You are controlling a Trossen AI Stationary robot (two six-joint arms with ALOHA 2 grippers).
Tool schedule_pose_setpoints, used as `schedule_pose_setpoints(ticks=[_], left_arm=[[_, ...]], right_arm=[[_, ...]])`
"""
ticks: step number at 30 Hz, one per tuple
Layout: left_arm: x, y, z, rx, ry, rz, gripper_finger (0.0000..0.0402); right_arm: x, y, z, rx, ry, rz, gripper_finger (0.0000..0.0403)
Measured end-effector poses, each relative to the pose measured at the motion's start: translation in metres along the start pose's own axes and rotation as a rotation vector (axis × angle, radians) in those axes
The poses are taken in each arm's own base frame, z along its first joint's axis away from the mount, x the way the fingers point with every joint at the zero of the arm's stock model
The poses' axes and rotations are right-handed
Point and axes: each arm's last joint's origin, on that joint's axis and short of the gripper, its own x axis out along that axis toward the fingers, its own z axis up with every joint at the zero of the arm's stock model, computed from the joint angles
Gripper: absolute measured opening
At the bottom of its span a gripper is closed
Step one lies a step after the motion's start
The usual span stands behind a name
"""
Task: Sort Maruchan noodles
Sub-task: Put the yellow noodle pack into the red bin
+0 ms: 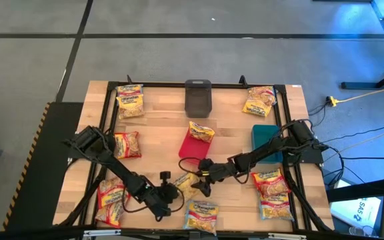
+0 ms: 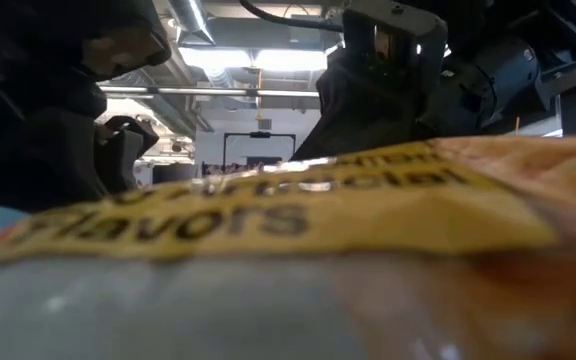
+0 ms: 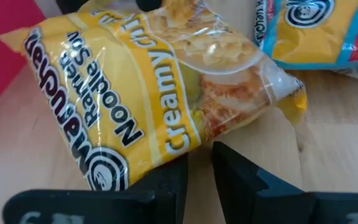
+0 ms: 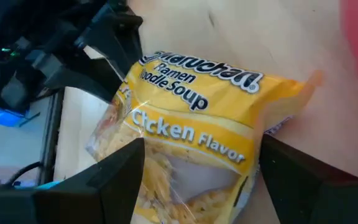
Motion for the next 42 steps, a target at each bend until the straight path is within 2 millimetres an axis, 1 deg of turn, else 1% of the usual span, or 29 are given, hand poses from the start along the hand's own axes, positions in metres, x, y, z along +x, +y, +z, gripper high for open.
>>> schedule_pose_setpoints(ticks=[3, 8, 13, 17, 24, 27, 30, 34, 36, 39, 42], left_arm=[[0.0, -0.001, 0.0, 0.004, -0.001, -0.003, 0.0071], [-0.001, -0.002, 0.0, 0.011, -0.007, 0.002, 0.0071], [-0.007, -0.009, 0.004, 0.066, -0.028, -0.01, 0.0071], [-0.011, -0.014, 0.008, 0.11, -0.057, 0.017, 0.0071], [-0.016, -0.017, 0.005, 0.228, -0.081, 0.086, 0.0071], [-0.019, -0.019, 0.002, 0.281, -0.062, 0.088, 0.0071], [-0.02, -0.014, -0.006, 0.236, 0.03, 0.078, 0.0071], [-0.035, -0.007, -0.005, 0.084, 0.165, 0.009, 0.0071], [-0.044, -0.001, -0.004, 0.023, 0.218, 0.009, 0.0071], [-0.056, 0.009, 0.006, -0.045, 0.234, 0.008, 0.0073], [-0.066, 0.019, 0.019, -0.087, 0.211, 0.003, 0.0085]], right_arm=[[0.0, 0.002, 0.0, -0.009, 0.004, 0.036, 0.0273], [0.0, 0.003, 0.001, -0.011, 0.011, 0.05, 0.0273], [0.0, 0.004, 0.001, -0.014, 0.018, 0.068, 0.0273], [0.0, 0.005, 0.002, -0.013, 0.006, 0.068, 0.0273], [0.0, 0.006, 0.002, 0.017, 0.01, 0.074, 0.0273], [0.0, 0.007, 0.002, 0.023, 0.023, 0.092, 0.0273], [0.0, 0.008, 0.002, 0.023, 0.028, 0.094, 0.0273], [-0.001, 0.008, 0.002, -0.011, 0.027, 0.086, 0.0273], [-0.001, 0.008, 0.002, -0.038, 0.023, 0.081, 0.0273], [-0.002, 0.007, 0.002, -0.08, 0.026, 0.066, 0.0273], [-0.003, 0.006, 0.001, -0.124, 0.038, 0.038, 0.0273]])
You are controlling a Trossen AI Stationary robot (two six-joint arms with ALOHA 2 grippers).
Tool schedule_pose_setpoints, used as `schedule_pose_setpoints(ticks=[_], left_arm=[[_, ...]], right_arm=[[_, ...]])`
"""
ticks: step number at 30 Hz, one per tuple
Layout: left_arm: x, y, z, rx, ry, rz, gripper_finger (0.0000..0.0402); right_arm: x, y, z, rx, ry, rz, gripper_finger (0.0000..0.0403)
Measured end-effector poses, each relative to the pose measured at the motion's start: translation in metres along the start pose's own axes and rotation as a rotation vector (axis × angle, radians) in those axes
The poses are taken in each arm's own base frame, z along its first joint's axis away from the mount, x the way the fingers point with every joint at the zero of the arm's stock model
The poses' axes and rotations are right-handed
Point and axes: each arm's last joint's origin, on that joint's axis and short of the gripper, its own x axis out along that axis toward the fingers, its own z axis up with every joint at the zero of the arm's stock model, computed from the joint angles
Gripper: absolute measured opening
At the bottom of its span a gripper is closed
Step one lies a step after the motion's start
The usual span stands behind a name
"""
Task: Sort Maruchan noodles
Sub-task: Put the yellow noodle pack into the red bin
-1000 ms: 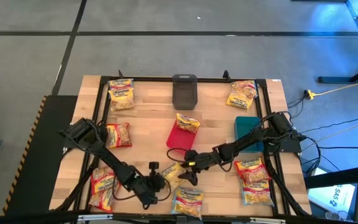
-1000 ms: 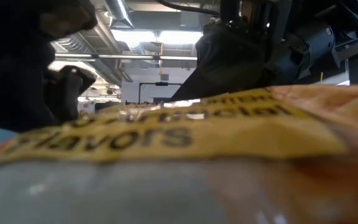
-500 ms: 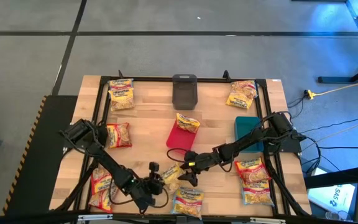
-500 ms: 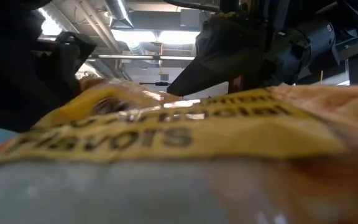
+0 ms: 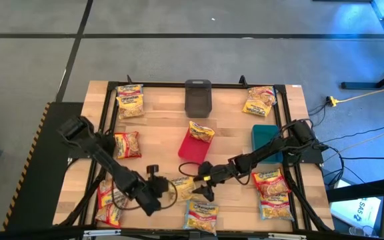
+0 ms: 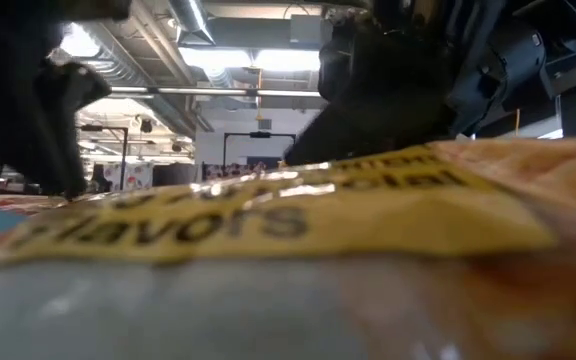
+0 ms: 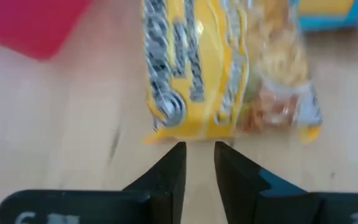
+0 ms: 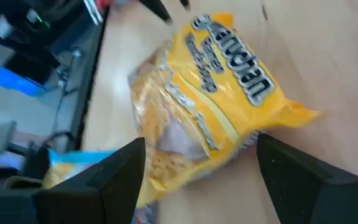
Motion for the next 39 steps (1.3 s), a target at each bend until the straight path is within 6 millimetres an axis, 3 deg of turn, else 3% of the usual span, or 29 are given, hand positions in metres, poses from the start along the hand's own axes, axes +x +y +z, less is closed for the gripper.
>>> schedule_pose_setpoints(ticks=[6, 11, 15, 23, 28, 34, 39], left_arm=[[-0.014, 0.023, 0.026, -0.101, -0.091, 0.027, 0.0138], [0.0, 0.044, 0.041, -0.187, -0.075, 0.06, 0.0178], [0.019, 0.056, 0.047, -0.239, -0.01, 0.041, 0.0185], [0.033, 0.056, 0.058, -0.226, 0.017, -0.139, 0.0184], [0.043, 0.065, 0.05, -0.249, 0.033, -0.178, 0.0184], [0.055, 0.07, 0.04, -0.303, -0.014, -0.385, 0.0184], [0.062, 0.078, 0.029, -0.352, 0.005, -0.364, 0.0183]], right_arm=[[-0.001, 0.009, -0.008, -0.094, 0.001, -0.018, 0.0273], [-0.002, 0.019, -0.019, -0.172, -0.009, -0.056, 0.0273], [-0.003, 0.023, -0.024, -0.194, -0.009, -0.076, 0.0273], [-0.003, 0.025, -0.026, -0.225, -0.025, -0.097, 0.0273], [-0.003, 0.025, -0.025, -0.23, -0.027, -0.096, 0.0273], [-0.003, 0.025, -0.025, -0.231, -0.031, -0.097, 0.0273], [-0.003, 0.024, -0.025, -0.232, -0.04, -0.109, 0.0273]])
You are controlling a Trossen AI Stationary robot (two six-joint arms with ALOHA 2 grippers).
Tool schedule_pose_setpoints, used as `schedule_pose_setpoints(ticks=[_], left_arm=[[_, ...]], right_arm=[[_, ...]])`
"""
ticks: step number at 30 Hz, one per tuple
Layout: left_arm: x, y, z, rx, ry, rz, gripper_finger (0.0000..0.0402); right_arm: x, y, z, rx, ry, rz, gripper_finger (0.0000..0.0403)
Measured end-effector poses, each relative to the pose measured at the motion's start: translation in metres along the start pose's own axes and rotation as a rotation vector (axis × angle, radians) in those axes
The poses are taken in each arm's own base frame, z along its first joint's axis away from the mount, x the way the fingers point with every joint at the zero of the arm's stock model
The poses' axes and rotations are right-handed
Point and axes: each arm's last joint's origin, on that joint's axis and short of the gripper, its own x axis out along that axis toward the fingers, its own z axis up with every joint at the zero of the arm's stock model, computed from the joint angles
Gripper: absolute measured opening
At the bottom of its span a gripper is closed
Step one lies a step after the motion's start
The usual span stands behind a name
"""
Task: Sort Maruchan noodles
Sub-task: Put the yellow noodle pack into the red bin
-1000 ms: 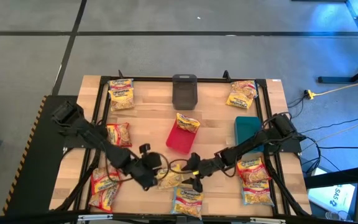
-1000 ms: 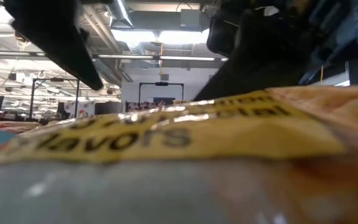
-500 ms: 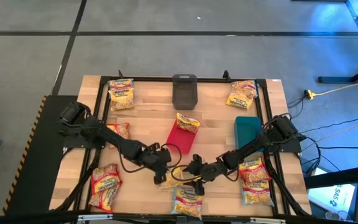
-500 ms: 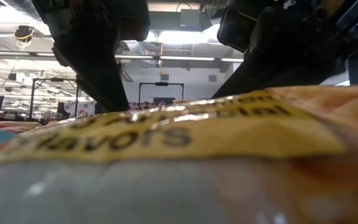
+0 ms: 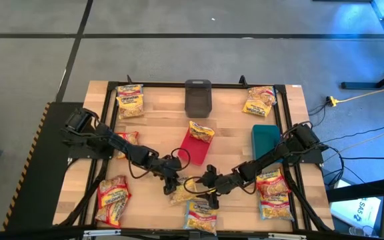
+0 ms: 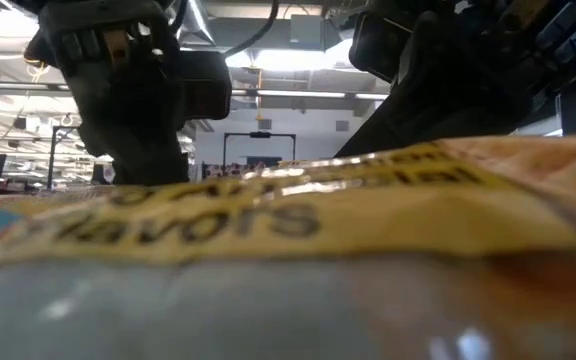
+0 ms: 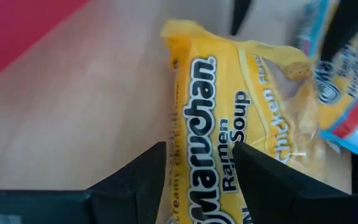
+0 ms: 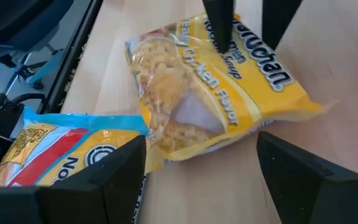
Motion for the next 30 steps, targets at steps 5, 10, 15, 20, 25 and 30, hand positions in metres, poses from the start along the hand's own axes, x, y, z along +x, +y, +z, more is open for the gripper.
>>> schedule_pose_setpoints(ticks=[5, 10, 15, 20, 25, 30], left_arm=[[0.001, 0.0026, -0.0035, -0.004, 0.003, -0.046, 0.0183], [0.0011, 0.0023, -0.0043, 0.026, 0.02, -0.074, 0.0174], [0.001, 0.0016, -0.0044, 0.072, 0.024, -0.087, 0.0129], [0.001, 0.0013, -0.0048, 0.098, 0.03, -0.095, 0.0072], [0.0008, 0.0012, -0.0047, 0.156, 0.027, -0.097, 0.001], [0.0009, 0.0006, -0.0052, 0.176, 0.015, -0.081, 0.0001]], right_arm=[[0.0, -0.0001, 0.0001, -0.002, -0.001, 0.0, 0.0273], [0.0001, -0.0001, 0.0002, -0.005, -0.002, 0.0, 0.0273], [0.0001, -0.0002, 0.0002, -0.005, -0.003, 0.0, 0.0273], [0.0002, -0.0003, 0.0003, -0.005, -0.003, -0.001, 0.0273], [0.0002, -0.0003, 0.0004, -0.005, -0.004, -0.001, 0.0273], [0.0002, -0.0003, 0.0003, -0.007, -0.003, 0.0, 0.0273]])
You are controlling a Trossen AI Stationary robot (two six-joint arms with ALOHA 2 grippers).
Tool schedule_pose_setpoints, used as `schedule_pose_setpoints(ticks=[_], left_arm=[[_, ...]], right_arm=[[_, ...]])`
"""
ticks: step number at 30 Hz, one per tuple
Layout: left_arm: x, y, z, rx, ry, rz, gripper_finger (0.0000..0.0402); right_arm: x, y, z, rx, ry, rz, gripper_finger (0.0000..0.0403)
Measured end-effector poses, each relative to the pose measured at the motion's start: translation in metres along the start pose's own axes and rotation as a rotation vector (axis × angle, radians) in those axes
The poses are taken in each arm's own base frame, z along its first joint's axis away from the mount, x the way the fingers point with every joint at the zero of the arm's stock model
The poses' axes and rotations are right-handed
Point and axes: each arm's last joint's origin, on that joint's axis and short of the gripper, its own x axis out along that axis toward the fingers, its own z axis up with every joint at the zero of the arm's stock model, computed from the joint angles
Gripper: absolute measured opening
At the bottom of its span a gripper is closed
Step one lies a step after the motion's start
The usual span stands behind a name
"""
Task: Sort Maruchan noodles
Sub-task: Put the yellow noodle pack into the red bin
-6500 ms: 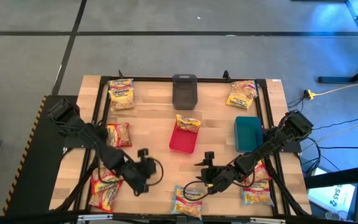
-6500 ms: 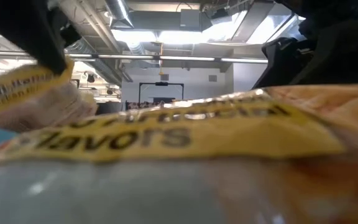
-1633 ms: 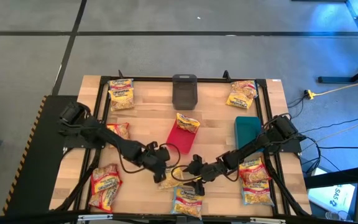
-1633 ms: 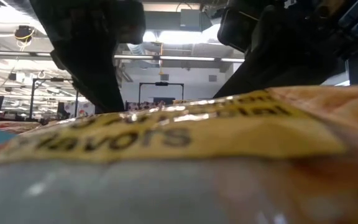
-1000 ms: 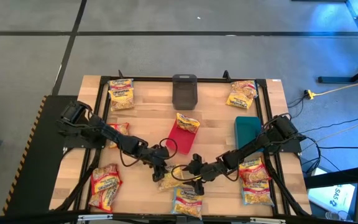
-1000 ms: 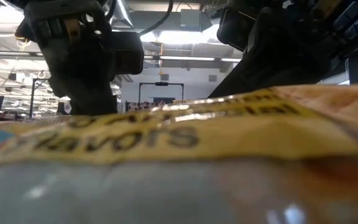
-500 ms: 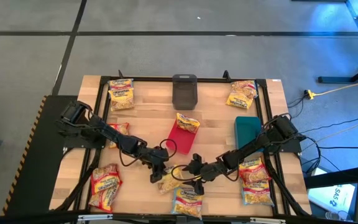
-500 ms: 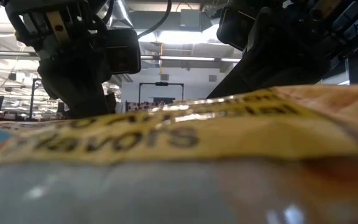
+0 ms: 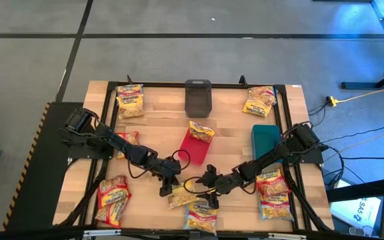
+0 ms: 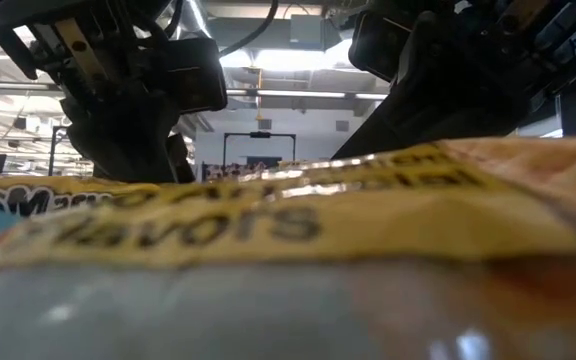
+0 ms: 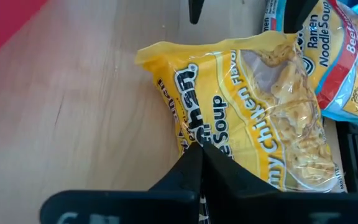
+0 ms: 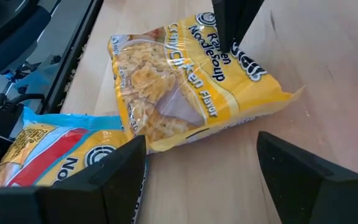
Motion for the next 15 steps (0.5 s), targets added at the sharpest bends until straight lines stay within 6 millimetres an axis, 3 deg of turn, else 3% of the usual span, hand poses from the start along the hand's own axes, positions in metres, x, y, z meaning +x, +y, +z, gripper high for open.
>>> schedule_pose_setpoints(ticks=[7, 12, 15], left_arm=[[-0.009, -0.029, 0.01, 0.117, -0.065, 0.04, 0.0001], [-0.015, -0.049, 0.015, 0.201, -0.057, 0.17, 0.0], [-0.019, -0.057, 0.023, 0.225, -0.098, 0.222, 0.0]], right_arm=[[-0.021, 0.004, 0.016, -0.061, -0.005, -0.051, 0.0273], [-0.043, 0.009, 0.025, -0.099, -0.015, -0.178, 0.0273], [-0.045, 0.009, 0.027, -0.091, -0.05, -0.217, 0.0273]])
